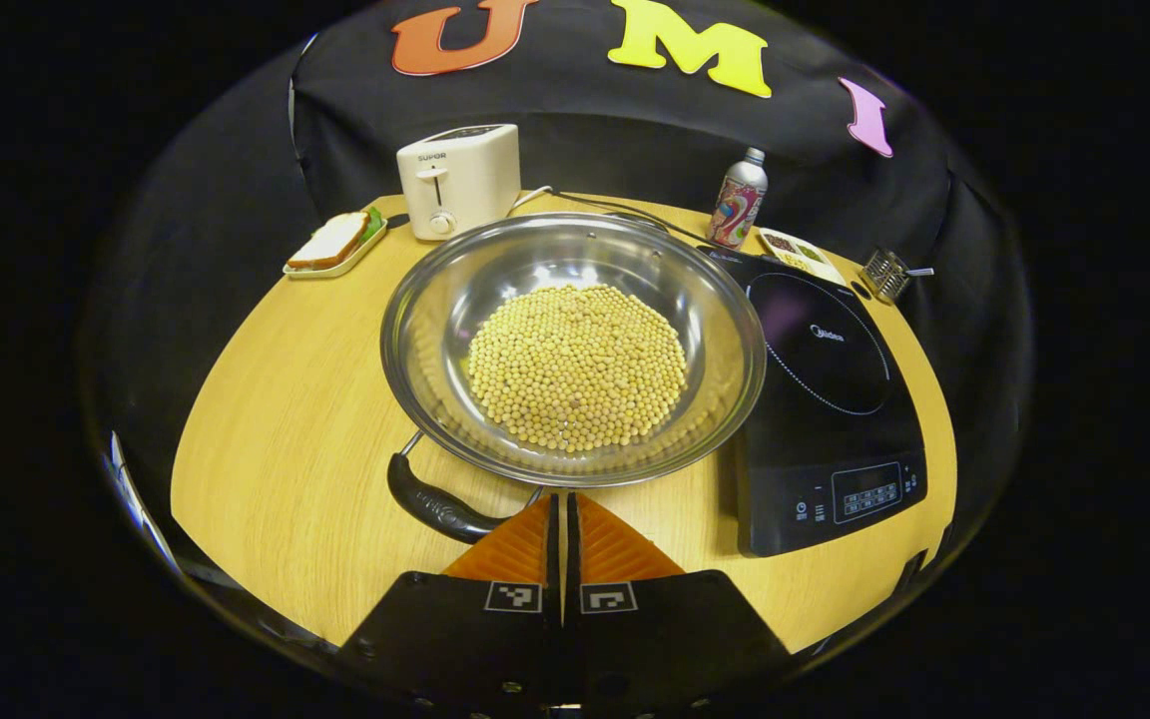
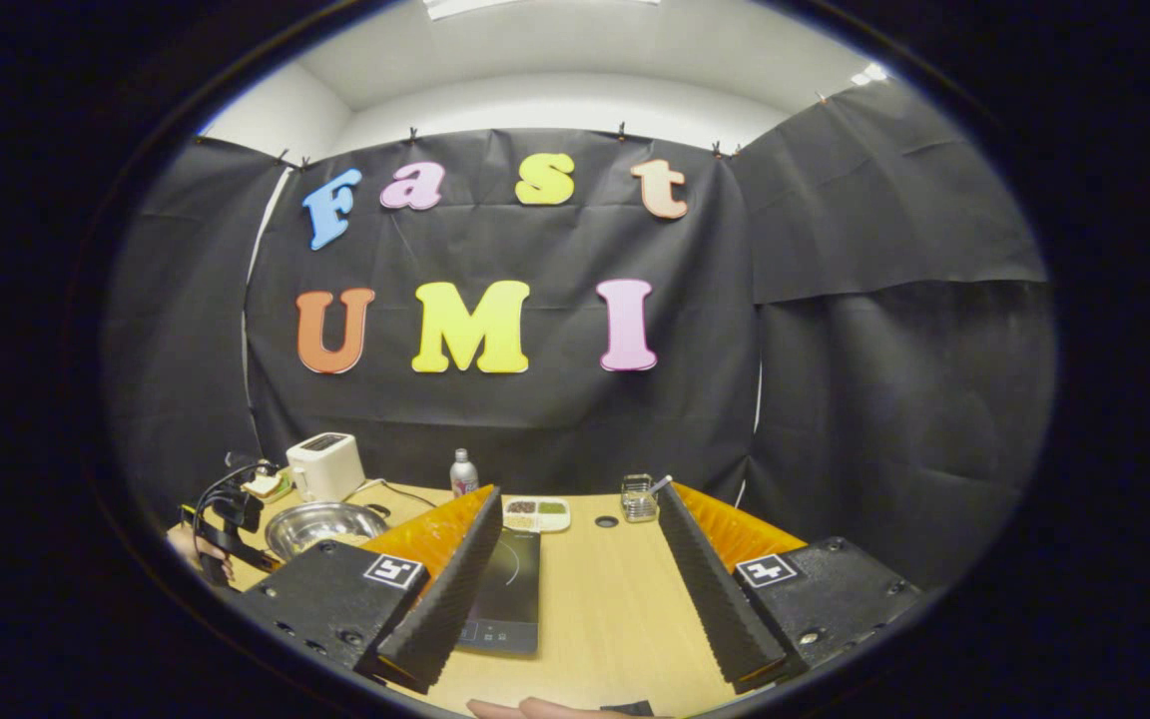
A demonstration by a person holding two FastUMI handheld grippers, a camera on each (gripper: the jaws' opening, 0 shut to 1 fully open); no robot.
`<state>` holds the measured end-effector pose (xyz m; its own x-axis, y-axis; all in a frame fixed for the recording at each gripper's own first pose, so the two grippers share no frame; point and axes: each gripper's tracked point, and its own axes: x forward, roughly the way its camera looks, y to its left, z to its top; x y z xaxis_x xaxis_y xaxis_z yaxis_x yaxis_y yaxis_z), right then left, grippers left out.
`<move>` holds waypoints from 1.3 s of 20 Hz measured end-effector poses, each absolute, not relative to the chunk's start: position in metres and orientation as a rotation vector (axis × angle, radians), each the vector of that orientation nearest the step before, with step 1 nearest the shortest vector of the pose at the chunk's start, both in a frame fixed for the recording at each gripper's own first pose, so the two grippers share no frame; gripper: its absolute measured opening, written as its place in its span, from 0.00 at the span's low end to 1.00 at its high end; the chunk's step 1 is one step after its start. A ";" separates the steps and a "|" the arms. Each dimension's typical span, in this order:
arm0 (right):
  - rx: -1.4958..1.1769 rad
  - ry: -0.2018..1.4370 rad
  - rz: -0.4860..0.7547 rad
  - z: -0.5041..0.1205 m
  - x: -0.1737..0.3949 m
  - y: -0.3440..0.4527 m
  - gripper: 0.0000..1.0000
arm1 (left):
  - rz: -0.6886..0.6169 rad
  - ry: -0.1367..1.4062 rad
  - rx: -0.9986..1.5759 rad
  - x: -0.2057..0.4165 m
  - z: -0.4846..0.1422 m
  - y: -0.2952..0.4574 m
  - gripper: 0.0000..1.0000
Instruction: First push the handle of the pot to place it horizontally, then grasp the pot with both hands and set it on the induction cooktop.
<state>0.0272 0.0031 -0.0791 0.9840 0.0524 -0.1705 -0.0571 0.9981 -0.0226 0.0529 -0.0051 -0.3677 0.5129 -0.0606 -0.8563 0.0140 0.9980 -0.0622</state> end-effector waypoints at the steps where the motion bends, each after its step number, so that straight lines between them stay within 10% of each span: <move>1: -0.026 0.176 0.057 -0.080 0.027 0.004 0.96 | -0.030 1.031 -0.023 0.054 -0.370 0.001 0.00; 19: -0.043 0.109 0.072 -0.062 0.007 0.011 0.96 | 0.106 1.062 -0.077 0.084 -0.381 0.075 0.10; 26: -0.050 0.123 0.063 -0.067 0.009 0.004 0.96 | 0.151 1.072 -0.053 0.100 -0.390 0.093 0.00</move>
<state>0.0091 0.0039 -0.0672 0.9905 0.0597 -0.1238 -0.0658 0.9968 -0.0463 0.1002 0.0934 -0.3901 0.4688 0.0971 -0.8779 -0.1487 0.9884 0.0299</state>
